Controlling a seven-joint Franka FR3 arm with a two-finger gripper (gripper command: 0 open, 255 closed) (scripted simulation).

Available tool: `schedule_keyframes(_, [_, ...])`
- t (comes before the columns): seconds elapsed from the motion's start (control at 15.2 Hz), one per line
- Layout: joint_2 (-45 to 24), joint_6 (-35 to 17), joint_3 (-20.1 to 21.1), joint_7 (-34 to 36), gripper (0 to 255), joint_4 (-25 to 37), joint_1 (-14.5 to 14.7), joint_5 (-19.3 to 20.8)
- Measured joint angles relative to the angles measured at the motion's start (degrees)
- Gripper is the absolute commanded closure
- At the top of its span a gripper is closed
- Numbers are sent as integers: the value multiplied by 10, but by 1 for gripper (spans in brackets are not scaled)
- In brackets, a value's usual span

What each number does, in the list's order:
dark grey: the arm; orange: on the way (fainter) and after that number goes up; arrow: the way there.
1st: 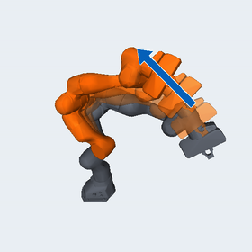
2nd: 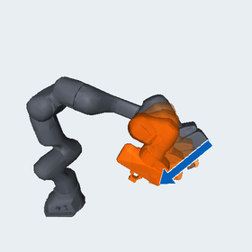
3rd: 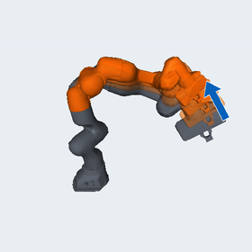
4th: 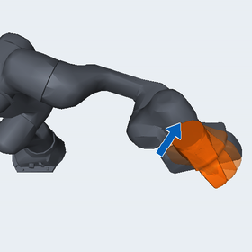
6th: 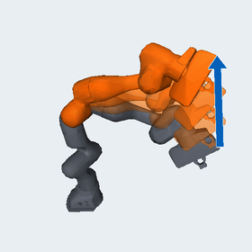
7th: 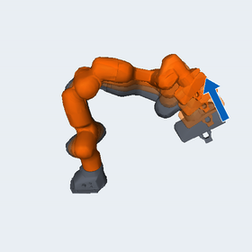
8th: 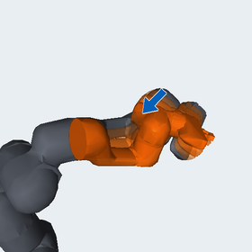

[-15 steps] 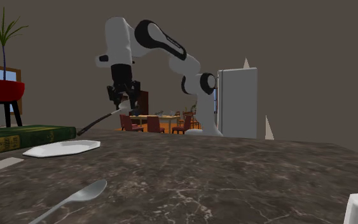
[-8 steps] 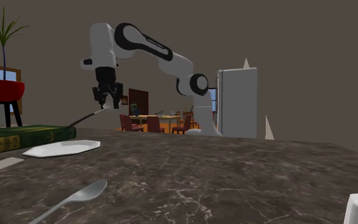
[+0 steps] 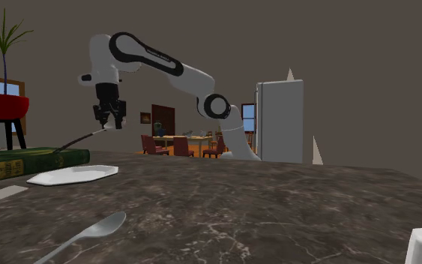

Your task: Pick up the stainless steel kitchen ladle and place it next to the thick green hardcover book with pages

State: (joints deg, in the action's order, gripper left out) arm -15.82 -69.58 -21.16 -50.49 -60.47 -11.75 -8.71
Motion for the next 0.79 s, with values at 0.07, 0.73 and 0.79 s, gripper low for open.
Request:
schedule_keyframes(0.07, [-1, -7, -1, -3, 255, -6, -1, 0])
schedule_keyframes(0.73, [44, -105, 2, -4, 255, -147, 16, 19])
schedule_keyframes(0.79, [49, -115, 2, -3, 255, -161, 18, 21])
